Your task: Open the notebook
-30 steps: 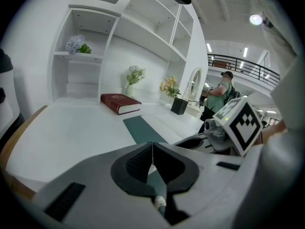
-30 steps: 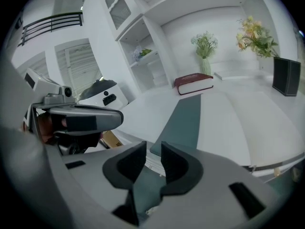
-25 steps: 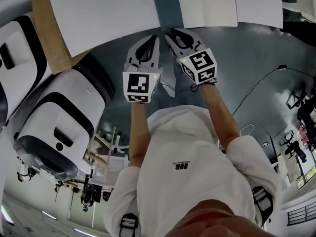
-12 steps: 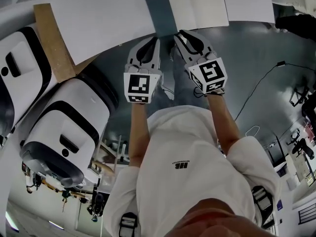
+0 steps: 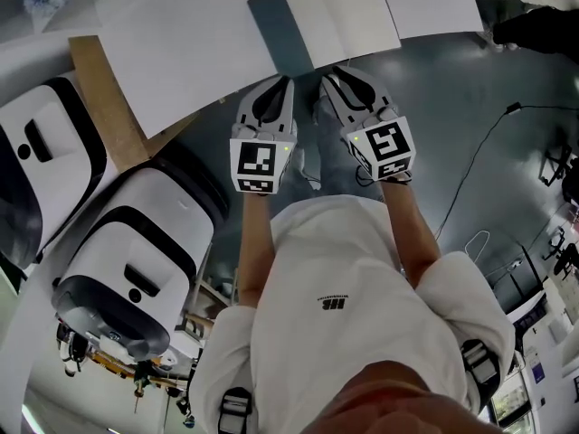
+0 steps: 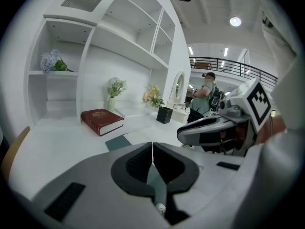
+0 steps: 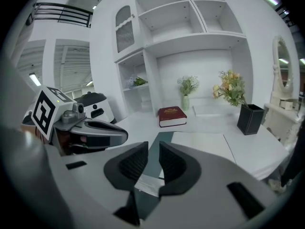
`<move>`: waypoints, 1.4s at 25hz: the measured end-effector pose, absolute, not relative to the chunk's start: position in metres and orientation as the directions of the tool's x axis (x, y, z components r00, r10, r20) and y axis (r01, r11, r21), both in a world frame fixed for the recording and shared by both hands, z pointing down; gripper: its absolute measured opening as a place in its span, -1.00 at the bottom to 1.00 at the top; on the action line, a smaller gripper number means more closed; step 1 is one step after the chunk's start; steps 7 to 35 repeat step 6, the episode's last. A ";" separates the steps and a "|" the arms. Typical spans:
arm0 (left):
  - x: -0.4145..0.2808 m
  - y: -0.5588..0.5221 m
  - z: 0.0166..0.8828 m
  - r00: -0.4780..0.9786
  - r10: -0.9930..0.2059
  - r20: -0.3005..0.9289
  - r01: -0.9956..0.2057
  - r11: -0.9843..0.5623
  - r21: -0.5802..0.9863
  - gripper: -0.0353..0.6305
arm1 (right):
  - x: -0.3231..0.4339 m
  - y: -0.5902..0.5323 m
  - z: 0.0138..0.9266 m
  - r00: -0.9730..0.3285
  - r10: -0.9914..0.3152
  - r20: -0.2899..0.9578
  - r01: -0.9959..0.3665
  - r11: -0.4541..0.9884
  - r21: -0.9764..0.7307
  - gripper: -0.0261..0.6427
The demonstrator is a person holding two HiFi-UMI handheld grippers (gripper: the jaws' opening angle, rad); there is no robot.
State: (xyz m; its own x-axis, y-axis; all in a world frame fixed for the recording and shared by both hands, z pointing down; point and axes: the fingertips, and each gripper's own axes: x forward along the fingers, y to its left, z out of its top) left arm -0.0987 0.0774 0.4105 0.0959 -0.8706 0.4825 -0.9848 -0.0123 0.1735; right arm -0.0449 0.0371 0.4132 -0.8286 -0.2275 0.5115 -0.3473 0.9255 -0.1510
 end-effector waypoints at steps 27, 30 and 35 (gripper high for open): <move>-0.089 0.077 0.398 0.118 -0.874 0.471 -0.984 -0.040 0.172 -0.89 | -0.036 0.036 0.399 -0.823 -0.259 0.505 -0.372 0.918 -0.137 -0.76; -0.089 0.077 0.398 0.118 -0.874 0.471 -0.984 -0.040 0.172 -0.89 | -0.036 0.036 0.399 -0.823 -0.259 0.505 -0.372 0.918 -0.137 -0.76; -0.089 0.077 0.398 0.118 -0.874 0.471 -0.984 -0.040 0.172 -0.89 | -0.036 0.036 0.399 -0.823 -0.259 0.505 -0.372 0.918 -0.137 -0.76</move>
